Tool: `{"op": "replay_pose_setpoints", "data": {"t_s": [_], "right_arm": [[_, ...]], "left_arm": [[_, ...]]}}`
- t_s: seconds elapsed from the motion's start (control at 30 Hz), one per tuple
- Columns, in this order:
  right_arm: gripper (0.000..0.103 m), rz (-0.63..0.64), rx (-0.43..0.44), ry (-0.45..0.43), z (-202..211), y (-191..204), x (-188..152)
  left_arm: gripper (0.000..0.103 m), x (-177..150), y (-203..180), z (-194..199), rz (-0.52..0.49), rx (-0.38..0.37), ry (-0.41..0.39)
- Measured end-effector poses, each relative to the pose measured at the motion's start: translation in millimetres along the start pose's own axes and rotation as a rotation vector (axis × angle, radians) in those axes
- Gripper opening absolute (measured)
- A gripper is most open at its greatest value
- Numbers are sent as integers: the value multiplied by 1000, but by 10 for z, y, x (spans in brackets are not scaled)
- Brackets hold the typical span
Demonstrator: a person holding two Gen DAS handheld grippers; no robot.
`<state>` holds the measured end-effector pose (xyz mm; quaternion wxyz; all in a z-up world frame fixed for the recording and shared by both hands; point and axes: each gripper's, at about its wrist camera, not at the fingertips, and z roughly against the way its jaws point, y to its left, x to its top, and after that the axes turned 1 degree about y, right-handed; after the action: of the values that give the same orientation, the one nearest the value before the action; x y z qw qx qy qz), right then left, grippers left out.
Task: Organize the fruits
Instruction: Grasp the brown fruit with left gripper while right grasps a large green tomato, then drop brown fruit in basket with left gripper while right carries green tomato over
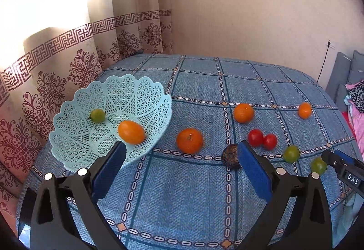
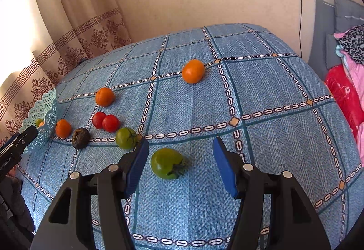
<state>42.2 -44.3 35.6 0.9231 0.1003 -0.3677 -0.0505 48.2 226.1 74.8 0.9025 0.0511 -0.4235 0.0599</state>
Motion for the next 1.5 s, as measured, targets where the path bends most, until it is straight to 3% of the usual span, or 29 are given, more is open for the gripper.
{"op": "replay_pose_setpoints", "data": {"t_s": [0.3,0.47,0.7,0.87,1.2,1.5], "right_arm": [[59,87,-6,-6,-22,89,-109],[59,84,5,-1,-45,84,-115],[59,62,9,9,-69,30,-122],[57,78,1,14,-104,78,-129],[40,123,2,48,-219,201,-131],[34,148,-9,54,-268,285,-139]], "left_arm": [[96,-107,-361,-275,-98,-75,84],[74,-110,-482,-539,-131,-134,167],[55,-108,-491,-793,-104,-216,243],[45,-122,-482,-814,-113,-213,224],[43,-201,-518,-693,-131,-222,200],[43,-232,-546,-570,-133,-222,171]]}}
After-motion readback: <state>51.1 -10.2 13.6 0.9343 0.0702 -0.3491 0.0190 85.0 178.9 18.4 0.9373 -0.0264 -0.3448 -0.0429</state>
